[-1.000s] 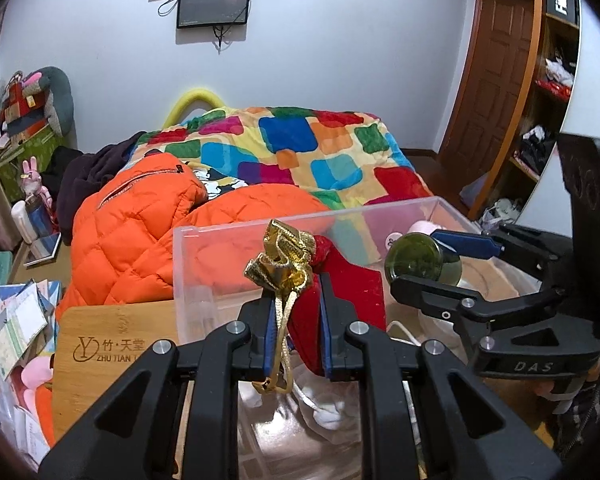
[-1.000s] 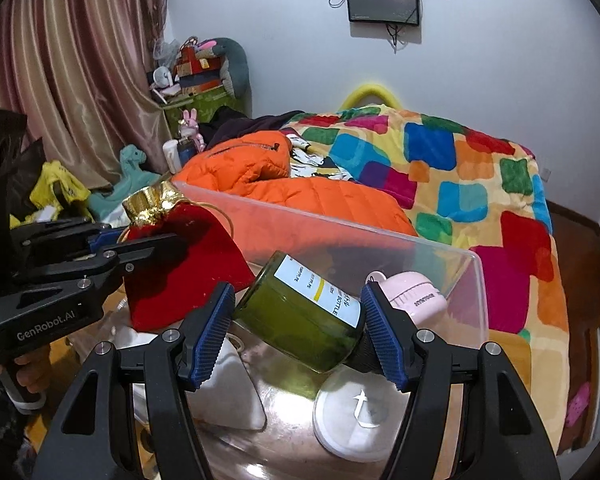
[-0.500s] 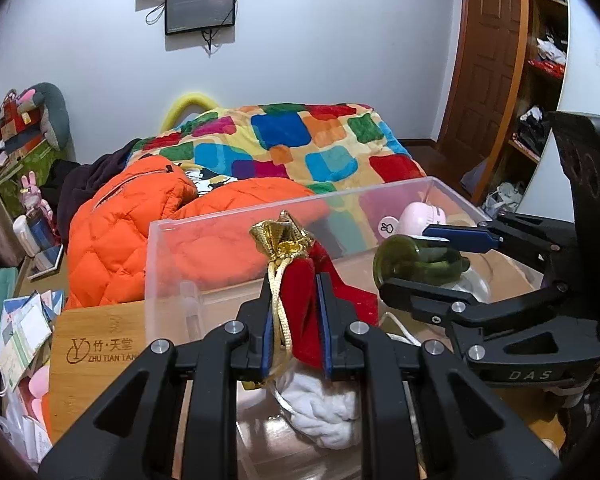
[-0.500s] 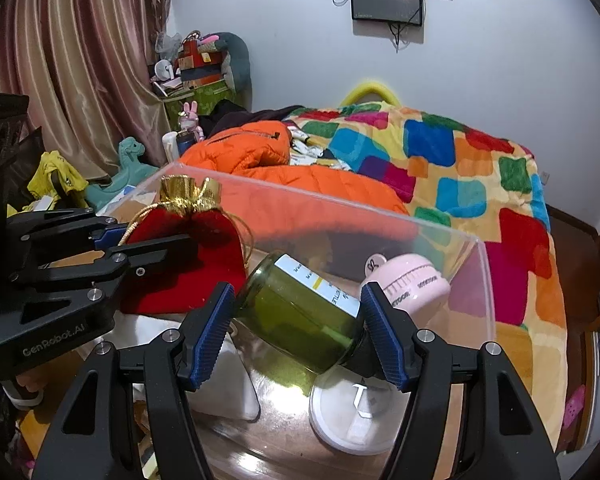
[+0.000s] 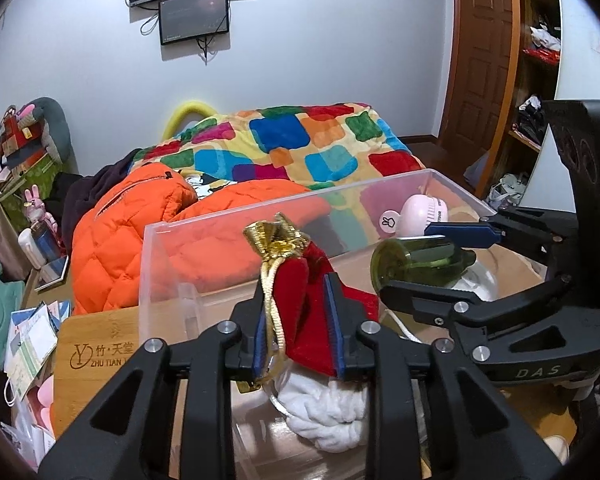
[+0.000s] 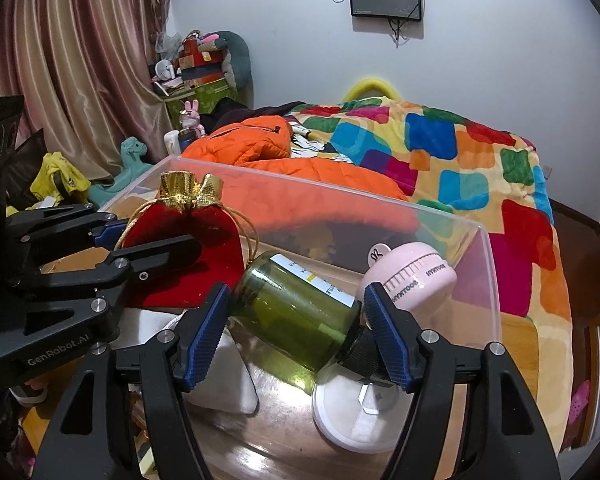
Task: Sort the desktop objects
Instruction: 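Carry the red pouch and green bottle over the clear box and release both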
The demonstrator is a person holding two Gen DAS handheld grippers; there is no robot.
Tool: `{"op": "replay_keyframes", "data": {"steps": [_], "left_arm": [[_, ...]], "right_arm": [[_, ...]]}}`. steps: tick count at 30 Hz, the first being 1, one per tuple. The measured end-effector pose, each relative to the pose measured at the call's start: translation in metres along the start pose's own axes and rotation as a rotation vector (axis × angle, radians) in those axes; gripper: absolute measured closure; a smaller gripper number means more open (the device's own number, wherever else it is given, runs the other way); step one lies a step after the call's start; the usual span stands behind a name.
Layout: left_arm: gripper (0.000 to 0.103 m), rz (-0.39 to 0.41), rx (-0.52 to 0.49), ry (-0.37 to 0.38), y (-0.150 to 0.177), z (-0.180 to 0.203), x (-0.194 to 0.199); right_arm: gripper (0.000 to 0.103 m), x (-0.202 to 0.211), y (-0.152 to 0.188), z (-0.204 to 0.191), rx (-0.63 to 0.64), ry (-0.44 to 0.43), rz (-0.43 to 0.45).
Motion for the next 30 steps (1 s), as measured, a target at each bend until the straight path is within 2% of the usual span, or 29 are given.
{"op": "replay_keyframes", "data": {"steps": [4,6,11,14,20,30], "left_arm": [[0.063,0.02,-0.022,-0.041,0.0,0.002,0.003],[0.056,0.025,-0.004,-0.035,0.0,-0.002,0.004],[0.052,0.043,0.005,-0.043,-0.004,-0.005,0.007],[0.045,0.054,0.002,-0.043,-0.005,-0.004,0.009],[0.038,0.089,-0.018,-0.048,-0.009,-0.001,0.017],[0.029,0.087,-0.001,-0.063,-0.014,-0.004,0.026]], "right_arm": [[0.035,0.003,-0.001,-0.001,0.011,0.007,0.011],[0.028,0.007,-0.001,0.0,0.021,0.032,0.03],[0.026,0.017,-0.007,-0.002,0.013,0.019,0.075],[0.026,0.02,-0.009,-0.001,0.006,0.013,0.089],[0.026,0.025,-0.014,0.002,0.005,0.014,0.098],[0.021,0.039,-0.023,0.01,-0.05,0.018,0.094]]}}
Point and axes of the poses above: each gripper's, at about its wrist camera, not at the fingertips, and x roughly against the way its jaws point, z to its right, y to its underside, the point moved 4 cm from there along -x, roughly the way its jaws point, and after that the axes turned 6 degrees about z, right-handed, at the moved point
